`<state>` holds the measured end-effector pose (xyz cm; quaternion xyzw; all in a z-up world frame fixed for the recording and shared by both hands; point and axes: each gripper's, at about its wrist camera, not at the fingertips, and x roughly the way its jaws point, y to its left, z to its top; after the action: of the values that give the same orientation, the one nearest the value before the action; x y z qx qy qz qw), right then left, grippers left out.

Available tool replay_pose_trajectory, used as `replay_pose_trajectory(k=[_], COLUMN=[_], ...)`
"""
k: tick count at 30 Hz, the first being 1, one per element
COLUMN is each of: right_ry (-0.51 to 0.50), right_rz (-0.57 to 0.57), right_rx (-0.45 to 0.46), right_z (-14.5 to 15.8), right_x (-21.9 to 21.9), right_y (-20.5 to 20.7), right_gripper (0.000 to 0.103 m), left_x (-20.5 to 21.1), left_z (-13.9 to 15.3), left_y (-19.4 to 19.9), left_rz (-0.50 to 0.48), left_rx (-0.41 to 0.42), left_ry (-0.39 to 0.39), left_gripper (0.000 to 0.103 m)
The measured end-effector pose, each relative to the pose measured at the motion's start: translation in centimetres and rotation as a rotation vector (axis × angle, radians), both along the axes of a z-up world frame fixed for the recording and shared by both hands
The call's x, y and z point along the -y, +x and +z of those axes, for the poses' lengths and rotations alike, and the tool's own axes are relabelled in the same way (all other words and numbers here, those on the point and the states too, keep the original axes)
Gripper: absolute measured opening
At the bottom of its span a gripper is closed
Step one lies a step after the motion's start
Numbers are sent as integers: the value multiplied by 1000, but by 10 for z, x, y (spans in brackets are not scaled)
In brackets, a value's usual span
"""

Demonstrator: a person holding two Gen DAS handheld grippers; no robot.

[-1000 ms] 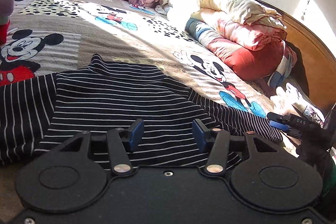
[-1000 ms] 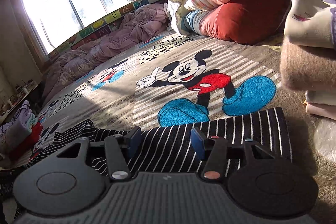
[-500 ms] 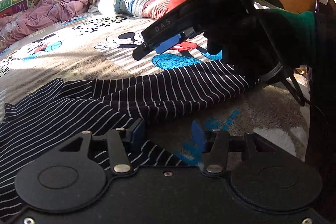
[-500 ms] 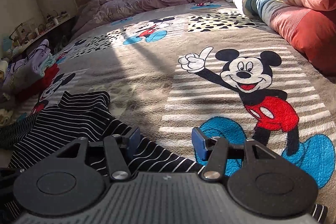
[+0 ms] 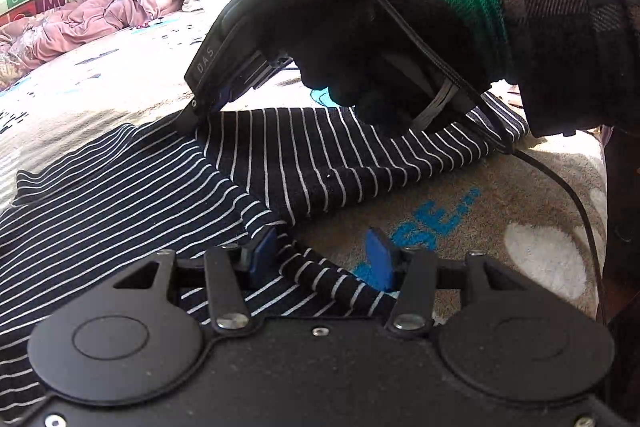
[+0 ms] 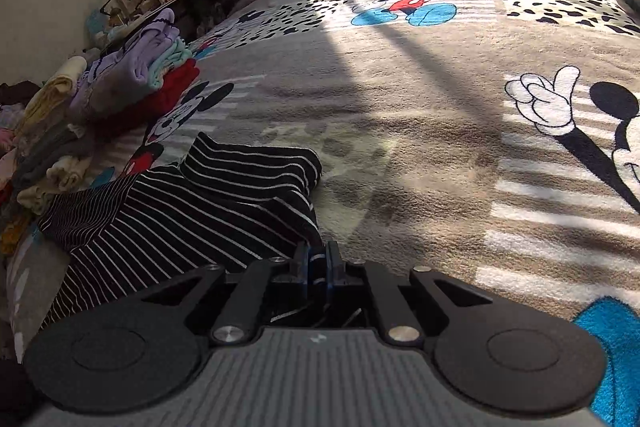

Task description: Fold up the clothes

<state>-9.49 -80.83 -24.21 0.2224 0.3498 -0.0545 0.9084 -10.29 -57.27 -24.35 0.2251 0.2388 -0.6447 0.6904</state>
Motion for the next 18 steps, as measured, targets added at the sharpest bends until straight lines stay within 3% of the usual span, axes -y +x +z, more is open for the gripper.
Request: replay_pose_trajectory(k=[2,6,10,15,18], right_ry=[-18,-161,-192,-222,-258], right_rz=[-48,-114,-214,-308,-363], right_rx=[40,-153,-184,-107,-40], right_z=[18,7,-2,21,39], right_x=[8,9,18,18,3], right_y=[-6,11,1,-42,-90], right_gripper=[10,14,20,27,44], left_x=[0,3,2,-6,-8], left_z=[0,-8,-6,-3,-2], left_y=[5,12,15,15,12], left_rz=[15,24,13,-7,-15], left_rx=[-13,-66,-95,-129,-134], left_ry=[0,28,27,14,8], left_gripper=[49,49,49,49,49])
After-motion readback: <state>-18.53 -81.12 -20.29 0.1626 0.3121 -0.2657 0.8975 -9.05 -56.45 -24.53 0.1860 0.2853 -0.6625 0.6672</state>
